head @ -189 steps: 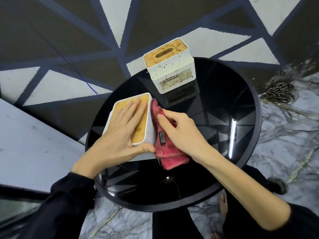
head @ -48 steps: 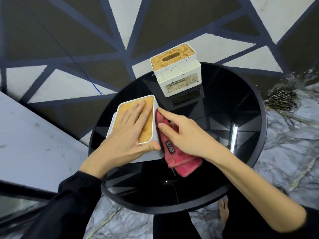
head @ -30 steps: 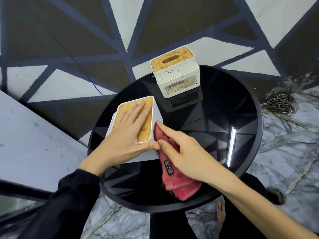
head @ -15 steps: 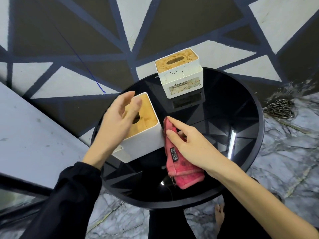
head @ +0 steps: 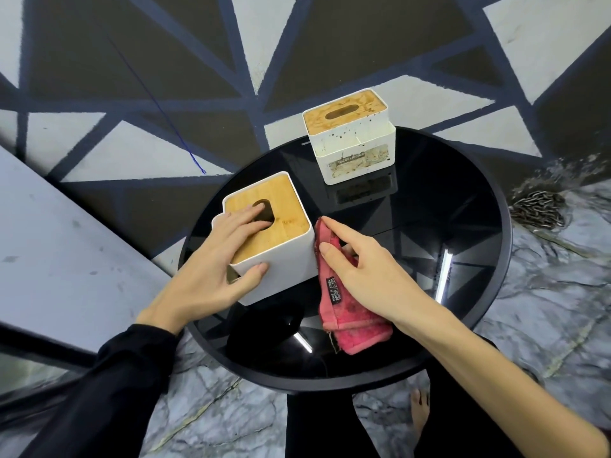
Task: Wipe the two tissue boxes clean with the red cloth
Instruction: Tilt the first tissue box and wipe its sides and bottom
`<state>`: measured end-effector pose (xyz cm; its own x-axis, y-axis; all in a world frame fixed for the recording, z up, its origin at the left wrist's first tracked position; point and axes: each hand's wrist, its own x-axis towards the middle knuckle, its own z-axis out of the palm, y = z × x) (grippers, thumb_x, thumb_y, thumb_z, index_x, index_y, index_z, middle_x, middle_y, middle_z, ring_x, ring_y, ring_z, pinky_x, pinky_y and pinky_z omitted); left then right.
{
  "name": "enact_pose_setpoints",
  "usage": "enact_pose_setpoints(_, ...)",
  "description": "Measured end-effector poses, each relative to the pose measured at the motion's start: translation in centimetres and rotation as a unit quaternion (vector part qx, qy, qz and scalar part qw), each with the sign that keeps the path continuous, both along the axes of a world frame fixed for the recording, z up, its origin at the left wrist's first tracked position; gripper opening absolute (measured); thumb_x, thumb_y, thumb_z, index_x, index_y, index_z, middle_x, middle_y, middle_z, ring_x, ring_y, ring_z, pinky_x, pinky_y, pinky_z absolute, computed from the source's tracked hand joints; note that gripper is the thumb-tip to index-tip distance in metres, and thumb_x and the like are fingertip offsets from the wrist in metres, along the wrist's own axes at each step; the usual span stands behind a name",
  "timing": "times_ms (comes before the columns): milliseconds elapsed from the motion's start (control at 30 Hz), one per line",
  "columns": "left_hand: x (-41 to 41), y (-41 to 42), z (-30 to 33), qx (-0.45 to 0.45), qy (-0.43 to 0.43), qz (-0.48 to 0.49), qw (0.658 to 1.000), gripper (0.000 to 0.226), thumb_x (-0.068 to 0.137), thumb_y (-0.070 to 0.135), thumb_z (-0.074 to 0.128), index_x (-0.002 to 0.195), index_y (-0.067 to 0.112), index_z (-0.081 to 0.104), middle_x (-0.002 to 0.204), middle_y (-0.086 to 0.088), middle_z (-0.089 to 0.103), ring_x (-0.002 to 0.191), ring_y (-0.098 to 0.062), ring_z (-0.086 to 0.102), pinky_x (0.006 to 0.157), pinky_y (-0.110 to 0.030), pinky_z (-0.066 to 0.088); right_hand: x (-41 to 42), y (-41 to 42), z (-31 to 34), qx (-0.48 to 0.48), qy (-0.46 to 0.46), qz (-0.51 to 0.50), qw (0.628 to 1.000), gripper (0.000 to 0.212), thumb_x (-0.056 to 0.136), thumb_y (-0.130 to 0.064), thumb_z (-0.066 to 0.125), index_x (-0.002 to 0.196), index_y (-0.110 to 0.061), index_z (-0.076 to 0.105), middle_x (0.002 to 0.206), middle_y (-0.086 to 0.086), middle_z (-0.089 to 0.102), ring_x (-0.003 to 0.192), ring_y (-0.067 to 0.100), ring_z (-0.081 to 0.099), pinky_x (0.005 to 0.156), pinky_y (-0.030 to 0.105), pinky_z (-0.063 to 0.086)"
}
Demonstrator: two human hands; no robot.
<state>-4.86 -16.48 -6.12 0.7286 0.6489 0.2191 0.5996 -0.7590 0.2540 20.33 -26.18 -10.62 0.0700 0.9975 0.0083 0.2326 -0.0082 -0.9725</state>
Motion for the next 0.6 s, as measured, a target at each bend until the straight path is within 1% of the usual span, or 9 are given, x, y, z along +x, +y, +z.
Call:
enact_pose_setpoints(100, 0.2, 0.1, -0.2, -0.004, -0.001, 0.01, 1.0, 0.058, 0.101, 0.046, 0.056, 0.153, 0.019, 0.048, 0.169, 0.013, 0.034, 0.161, -0.009, 0.02, 0.131, -0.052, 0.023, 0.1, 0.2, 0.0, -0.004, -0.002, -0.003, 1.0, 0.053, 0.109, -0.042, 0.046, 0.16, -0.044, 0.032, 0.091, -0.025, 0.048, 0.099, -0.001, 0.059, 0.072, 0.005, 0.046)
enact_pose_setpoints(167, 0.6, 0.0, -0.4, 0.003, -0.006, 0.016, 1.0, 0.056, 0.102, 0.046, 0.056, 0.15, 0.018, 0.05, 0.164, 0.01, 0.041, 0.16, -0.009, 0.023, 0.131, -0.053, 0.021, 0.1, 0.5, 0.1, -0.004, -0.001, -0.008, 1.0, 0.053, 0.109, -0.041, 0.046, 0.16, -0.043, 0.032, 0.094, -0.024, 0.05, 0.104, 0.004, 0.062, 0.076, 0.008, 0.048)
enact_pose_setpoints(233, 1.2, -0.1, -0.6, 0.018, -0.01, 0.03, 0.999, 0.056, 0.102, 0.049, 0.053, 0.147, 0.016, 0.052, 0.157, 0.006, 0.048, 0.159, -0.009, 0.027, 0.134, -0.05, 0.01, 0.3, 0.7, 0.2, -0.001, 0.002, -0.017, 1.0, 0.053, 0.109, -0.04, 0.046, 0.161, -0.042, 0.032, 0.1, -0.02, 0.053, 0.111, 0.009, 0.065, 0.077, 0.009, 0.049)
enact_pose_setpoints(333, 2.5, -0.5, -0.8, 0.073, 0.008, 0.066, 0.995, 0.057, 0.102, 0.053, 0.047, 0.144, 0.014, 0.053, 0.151, 0.001, 0.055, 0.154, -0.013, 0.036, 0.134, -0.042, -0.003, 0.3, 1.0, 0.3, 0.006, -0.007, -0.033, 0.999, 0.053, 0.11, -0.039, 0.045, 0.161, -0.04, 0.031, 0.104, -0.018, 0.059, 0.109, 0.008, 0.064, 0.082, 0.012, 0.05)
enact_pose_setpoints(400, 3.2, -1.0, -1.0, 0.085, 0.007, 0.084, 0.993, 0.059, 0.102, 0.054, 0.045, 0.143, 0.013, 0.053, 0.149, -0.001, 0.056, 0.151, -0.012, 0.037, 0.134, -0.042, 0.001, 0.0, 1.1, 0.4, 0.015, -0.014, -0.045, 0.999, 0.054, 0.11, -0.038, 0.045, 0.162, -0.038, 0.03, 0.12, -0.01, 0.066, 0.112, 0.007, 0.064, 0.09, 0.019, 0.052)
enact_pose_setpoints(433, 3.6, -1.2, -1.1, 0.078, -0.006, 0.095, 0.992, 0.06, 0.101, 0.055, 0.044, 0.142, 0.012, 0.053, 0.147, -0.002, 0.056, 0.149, -0.011, 0.036, 0.134, -0.044, 0.007, -0.1, 1.1, 0.3, 0.019, -0.016, -0.05, 0.998, 0.054, 0.11, -0.038, 0.045, 0.162, -0.037, 0.03, 0.123, -0.009, 0.067, 0.112, 0.007, 0.064, 0.092, 0.019, 0.052)
enact_pose_setpoints(500, 4.6, -1.7, -1.4, 0.063, -0.036, 0.116, 0.991, 0.06, 0.1, 0.055, 0.045, 0.137, 0.01, 0.054, 0.141, -0.003, 0.056, 0.141, -0.011, 0.038, 0.132, -0.05, 0.016, -0.3, 1.2, 0.2, 0.023, -0.02, -0.056, 0.998, 0.054, 0.11, -0.036, 0.045, 0.162, -0.035, 0.031, 0.116, -0.013, 0.066, 0.109, 0.003, 0.064, 0.091, 0.016, 0.05)
enact_pose_setpoints(567, 5.7, -2.1, -1.7, 0.065, -0.052, 0.137, 0.987, 0.056, 0.1, 0.054, 0.045, 0.132, 0.009, 0.054, 0.132, -0.001, 0.055, 0.132, -0.015, 0.044, 0.133, -0.044, 0.008, -0.5, 1.4, 0.3, 0.029, -0.024, -0.063, 0.997, 0.053, 0.11, -0.035, 0.045, 0.161, -0.034, 0.032, 0.106, -0.02, 0.063, 0.102, -0.003, 0.062, 0.086, 0.009, 0.047)
enact_pose_setpoints(600, 6.2, -2.2, -1.8, 0.067, -0.053, 0.143, 0.986, 0.055, 0.1, 0.054, 0.044, 0.131, 0.009, 0.054, 0.13, -0.001, 0.055, 0.129, -0.016, 0.045, 0.133, -0.041, 0.004, -0.5, 1.5, 0.5, 0.032, -0.024, -0.066, 0.997, 0.052, 0.11, -0.035, 0.045, 0.161, -0.033, 0.033, 0.109, -0.019, 0.064, 0.103, -0.002, 0.062, 0.087, 0.01, 0.048)
